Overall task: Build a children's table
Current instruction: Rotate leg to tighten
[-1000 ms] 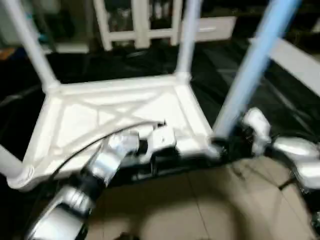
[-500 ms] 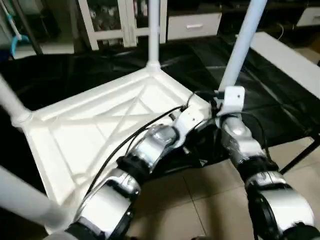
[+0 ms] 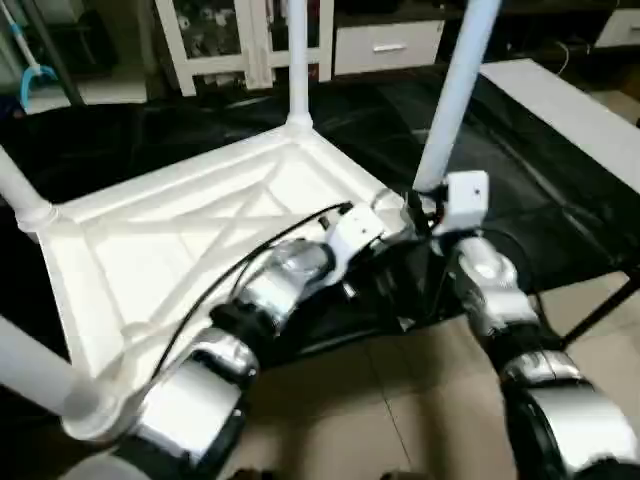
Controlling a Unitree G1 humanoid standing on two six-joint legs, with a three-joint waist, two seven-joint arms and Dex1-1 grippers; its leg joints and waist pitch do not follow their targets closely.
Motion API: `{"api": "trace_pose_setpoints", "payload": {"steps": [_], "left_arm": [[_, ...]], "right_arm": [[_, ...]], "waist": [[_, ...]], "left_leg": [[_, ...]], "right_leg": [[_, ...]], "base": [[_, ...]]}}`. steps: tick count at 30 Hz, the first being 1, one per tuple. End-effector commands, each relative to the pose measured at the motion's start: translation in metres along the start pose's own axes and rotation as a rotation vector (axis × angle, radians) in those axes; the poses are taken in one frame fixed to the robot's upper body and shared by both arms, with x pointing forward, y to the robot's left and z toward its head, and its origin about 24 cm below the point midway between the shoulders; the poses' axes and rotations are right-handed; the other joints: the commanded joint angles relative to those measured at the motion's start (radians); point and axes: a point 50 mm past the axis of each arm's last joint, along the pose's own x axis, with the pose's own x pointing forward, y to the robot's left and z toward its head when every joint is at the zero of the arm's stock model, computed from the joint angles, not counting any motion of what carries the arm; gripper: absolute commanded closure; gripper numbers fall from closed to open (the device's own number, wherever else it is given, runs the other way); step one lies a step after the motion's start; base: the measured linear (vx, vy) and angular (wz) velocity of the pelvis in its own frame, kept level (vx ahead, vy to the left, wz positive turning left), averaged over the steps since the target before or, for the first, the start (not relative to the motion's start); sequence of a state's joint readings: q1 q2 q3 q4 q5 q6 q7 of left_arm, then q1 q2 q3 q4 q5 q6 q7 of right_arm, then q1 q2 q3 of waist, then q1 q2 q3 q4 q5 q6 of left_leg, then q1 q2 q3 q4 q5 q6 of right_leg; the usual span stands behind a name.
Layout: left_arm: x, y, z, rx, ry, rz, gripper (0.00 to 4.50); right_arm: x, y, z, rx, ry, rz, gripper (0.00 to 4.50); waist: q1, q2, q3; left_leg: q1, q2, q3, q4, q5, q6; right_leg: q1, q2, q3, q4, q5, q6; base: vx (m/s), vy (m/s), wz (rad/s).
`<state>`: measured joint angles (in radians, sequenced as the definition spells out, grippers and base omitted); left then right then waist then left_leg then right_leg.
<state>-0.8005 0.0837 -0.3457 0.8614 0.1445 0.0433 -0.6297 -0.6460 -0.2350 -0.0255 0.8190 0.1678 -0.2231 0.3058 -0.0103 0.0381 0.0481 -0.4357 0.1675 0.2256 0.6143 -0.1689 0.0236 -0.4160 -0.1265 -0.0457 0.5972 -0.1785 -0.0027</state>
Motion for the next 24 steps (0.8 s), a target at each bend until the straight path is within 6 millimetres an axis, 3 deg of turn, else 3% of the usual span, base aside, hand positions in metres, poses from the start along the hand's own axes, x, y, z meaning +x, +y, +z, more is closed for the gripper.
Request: {"api": "trace_pose_setpoints", "payload": {"steps": [1,4,5,6,7,8,9,10,11,13,15,22,24], "left_arm": [[-0.007,-0.016,-0.008,0.076,-0.023,-0.194,4.50],[-0.025,-0.028,-0.018,0.108,-0.044,-0.382,4.50],[-0.028,-0.030,-0.020,0.107,-0.047,-0.407,4.50],[-0.029,-0.031,-0.020,0.103,-0.051,-0.414,4.50],[-0.031,-0.032,-0.020,0.096,-0.056,-0.425,4.50],[-0.035,-0.034,-0.021,0.092,-0.064,-0.442,4.50],[-0.037,-0.035,-0.022,0.090,-0.067,-0.451,4.50],[-0.041,-0.037,-0.024,0.093,-0.069,-0.467,4.50],[-0.041,-0.037,-0.024,0.093,-0.069,-0.467,4.50],[-0.042,-0.038,-0.025,0.096,-0.072,-0.466,4.50],[-0.046,-0.038,-0.025,0.100,-0.078,-0.476,4.50],[-0.049,-0.032,-0.025,0.113,-0.063,-0.457,4.50],[-0.049,-0.032,-0.025,0.114,-0.063,-0.455,4.50]], "right_arm": [[-0.006,-0.003,0.008,-0.042,-0.015,0.096,0.95],[-0.025,-0.012,0.002,-0.231,0.064,0.271,0.90],[-0.030,-0.013,0.001,-0.259,0.077,0.313,0.90],[-0.032,-0.013,0.001,-0.261,0.085,0.334,0.90],[-0.037,-0.014,0.000,-0.266,0.099,0.371,0.90],[-0.044,-0.016,0.000,-0.266,0.114,0.417,0.90],[-0.047,-0.017,0.000,-0.261,0.122,0.443,0.90],[-0.059,-0.021,-0.001,-0.227,0.154,0.536,0.90],[-0.060,-0.021,-0.001,-0.226,0.154,0.538,0.90],[-0.062,-0.021,-0.001,-0.223,0.161,0.560,0.90],[-0.070,-0.024,-0.001,-0.207,0.190,0.622,0.90],[-0.084,-0.032,-0.008,-0.158,0.257,0.730,0.90],[-0.085,-0.033,-0.010,-0.148,0.264,0.738,1.23]], "waist": [[0.012,-0.005,-0.087],[0.018,-0.003,-0.086],[0.029,-0.001,-0.079],[0.029,0.000,-0.076],[0.035,0.004,-0.073],[0.036,-0.002,-0.066],[0.036,-0.002,-0.066],[0.034,-0.004,-0.064],[0.036,-0.003,-0.064],[0.033,-0.002,-0.064],[0.035,-0.008,-0.065],[0.036,-0.011,-0.069],[0.037,-0.011,-0.070]], "left_leg": [[0.049,0.057,-0.038,-0.058,-0.082,0.178],[0.051,0.058,-0.035,-0.058,-0.086,0.172],[0.058,0.063,-0.032,-0.066,-0.138,0.152],[0.058,0.064,-0.032,-0.070,-0.164,0.141],[0.066,0.066,-0.032,-0.077,-0.224,0.106],[0.067,0.068,-0.033,-0.086,-0.281,0.075],[0.067,0.068,-0.033,-0.086,-0.281,0.075],[0.071,0.068,-0.036,-0.094,-0.353,0.036],[0.072,0.069,-0.038,-0.095,-0.365,0.028],[0.073,0.065,-0.037,-0.098,-0.395,-0.001],[0.072,0.065,-0.038,-0.097,-0.395,-0.004],[0.064,0.063,-0.036,-0.092,-0.341,0.019],[0.064,0.063,-0.035,-0.090,-0.319,0.031]], "right_leg": [[0.057,-0.022,0.009,-0.037,0.107,-0.281],[0.052,-0.020,0.010,-0.034,0.101,-0.292],[0.049,-0.020,0.012,-0.041,0.041,-0.284],[0.048,-0.020,0.013,-0.044,0.013,-0.280],[0.045,-0.017,0.014,-0.052,-0.055,-0.268],[0.043,-0.016,0.016,-0.058,-0.114,-0.253],[0.043,-0.016,0.016,-0.058,-0.114,-0.253],[0.045,-0.017,0.021,-0.064,-0.183,-0.229],[0.046,-0.016,0.021,-0.065,-0.194,-0.224],[0.037,-0.017,0.025,-0.070,-0.215,-0.214],[0.039,-0.021,0.027,-0.072,-0.229,-0.205],[0.041,-0.024,0.026,-0.070,-0.208,-0.206],[0.040,-0.024,0.026,-0.069,-0.197,-0.213]], "base": [[0.000,0.000,0.00],[0.000,0.000,0.00],[0.000,0.000,0.00],[0.000,0.000,0.00],[0.000,0.000,0.00],[0.000,0.000,0.00],[0.000,0.000,0.00],[0.000,0.000,0.00],[0.000,0.000,0.00],[0.000,0.000,0.00],[0.000,0.000,0.00],[0.000,0.000,0.00],[0.000,0.000,0.00]]}}
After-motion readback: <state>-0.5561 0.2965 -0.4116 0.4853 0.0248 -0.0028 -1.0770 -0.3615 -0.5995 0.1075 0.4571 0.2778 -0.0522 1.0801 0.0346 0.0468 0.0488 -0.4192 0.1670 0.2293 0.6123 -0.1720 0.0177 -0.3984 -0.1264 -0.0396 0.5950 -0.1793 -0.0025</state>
